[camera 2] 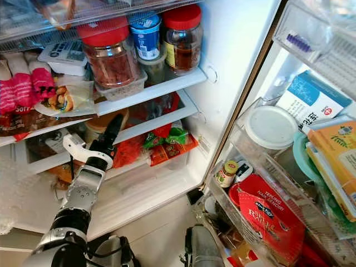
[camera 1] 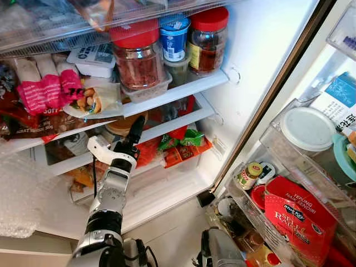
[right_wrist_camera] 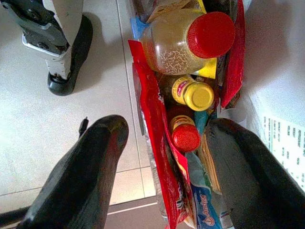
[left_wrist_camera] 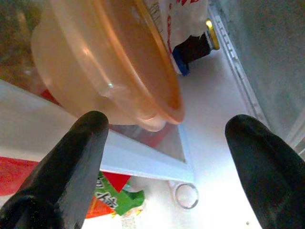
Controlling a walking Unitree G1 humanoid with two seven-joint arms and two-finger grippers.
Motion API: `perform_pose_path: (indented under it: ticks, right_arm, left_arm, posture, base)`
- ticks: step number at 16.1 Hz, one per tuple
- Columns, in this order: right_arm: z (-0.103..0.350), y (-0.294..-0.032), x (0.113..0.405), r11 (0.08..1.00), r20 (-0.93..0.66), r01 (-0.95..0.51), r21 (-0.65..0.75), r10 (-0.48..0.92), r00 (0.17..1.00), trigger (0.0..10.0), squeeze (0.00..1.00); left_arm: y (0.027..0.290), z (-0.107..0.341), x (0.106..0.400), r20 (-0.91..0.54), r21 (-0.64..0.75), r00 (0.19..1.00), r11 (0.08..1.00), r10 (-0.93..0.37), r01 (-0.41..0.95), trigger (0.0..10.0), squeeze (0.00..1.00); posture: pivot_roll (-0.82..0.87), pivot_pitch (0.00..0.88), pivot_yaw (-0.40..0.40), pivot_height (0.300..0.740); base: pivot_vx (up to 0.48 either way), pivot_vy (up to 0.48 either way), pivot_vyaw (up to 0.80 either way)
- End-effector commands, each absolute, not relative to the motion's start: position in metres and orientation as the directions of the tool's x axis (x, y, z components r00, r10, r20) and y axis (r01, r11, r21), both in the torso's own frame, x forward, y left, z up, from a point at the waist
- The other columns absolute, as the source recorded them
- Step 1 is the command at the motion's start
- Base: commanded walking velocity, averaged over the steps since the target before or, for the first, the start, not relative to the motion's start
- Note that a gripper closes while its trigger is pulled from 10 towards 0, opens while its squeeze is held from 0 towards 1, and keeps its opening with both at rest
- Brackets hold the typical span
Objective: Restocking fridge
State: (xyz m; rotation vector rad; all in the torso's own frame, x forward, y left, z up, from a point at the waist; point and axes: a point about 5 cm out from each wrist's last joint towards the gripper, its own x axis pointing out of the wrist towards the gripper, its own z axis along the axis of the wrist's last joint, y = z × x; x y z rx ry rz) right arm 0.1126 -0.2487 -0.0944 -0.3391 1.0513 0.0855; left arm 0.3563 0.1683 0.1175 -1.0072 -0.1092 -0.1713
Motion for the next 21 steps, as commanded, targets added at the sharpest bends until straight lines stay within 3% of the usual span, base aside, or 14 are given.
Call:
perform_pose_path:
  ticks: [1, 3, 6, 9, 12, 17, 21]
  right_arm:
    - [-0.098, -0.244, 0.103, 0.950, -0.877, -0.228, -0.214, -0.083, 0.474, 10.0, 0.00]
    - [-0.098, -0.244, 0.103, 0.950, -0.877, -0.226, -0.213, -0.084, 0.474, 10.0, 0.00]
    - [-0.099, -0.245, 0.101, 0.958, -0.871, -0.177, -0.226, -0.118, 0.477, 10.0, 0.00]
    - [-0.099, -0.244, 0.102, 0.953, -0.874, -0.196, -0.230, -0.113, 0.472, 10.0, 0.00]
    - [-0.099, -0.241, 0.104, 0.951, -0.870, -0.199, -0.239, -0.118, 0.479, 10.0, 0.00]
    - [-0.097, -0.238, 0.117, 0.958, -0.859, -0.172, -0.231, -0.117, 0.499, 10.0, 0.00]
    - [-0.094, -0.236, 0.131, 0.965, -0.848, -0.138, -0.225, -0.124, 0.515, 10.0, 0.00]
  left_arm:
    - [0.168, 0.113, 0.357, 0.156, -0.826, 0.982, 0.532, -0.103, 0.187, 10.0, 0.00]
    - [0.169, 0.108, 0.351, 0.147, -0.798, 0.981, 0.571, -0.127, 0.194, 10.0, 0.00]
    - [0.180, 0.107, 0.332, 0.154, -0.639, 0.974, 0.736, -0.165, 0.226, 10.0, 0.00]
    - [0.183, 0.109, 0.321, 0.153, -0.557, 0.966, 0.789, -0.210, 0.259, 10.0, 0.00]
    - [0.180, 0.111, 0.303, 0.129, -0.308, 0.970, 0.922, -0.205, 0.236, 10.0, 0.00]
    - [0.196, 0.090, 0.307, 0.022, -0.040, 0.997, 0.996, -0.079, 0.080, 10.0, 0.00]
    - [0.194, 0.077, 0.312, -0.034, 0.006, 0.997, 0.997, -0.072, 0.072, 10.0, 0.00]
  posture:
    - [-0.21, 0.198, -0.013, 0.643]
    - [-0.20, 0.192, -0.005, 0.643]
    - [-0.18, 0.178, 0.009, 0.643]
    - [-0.16, 0.170, 0.017, 0.643]
    - [-0.15, 0.152, 0.032, 0.643]
    - [-0.13, 0.158, 0.063, 0.643]
    - [-0.12, 0.120, 0.084, 0.643]
  base:
    - [0.000, 0.000, 0.00]
    - [0.000, 0.000, 0.00]
    - [0.000, 0.000, 0.00]
    - [0.000, 0.000, 0.00]
    - [0.000, 0.000, 0.00]
    - [0.000, 0.000, 0.00]
    - [-0.198, 0.000, 0.00]
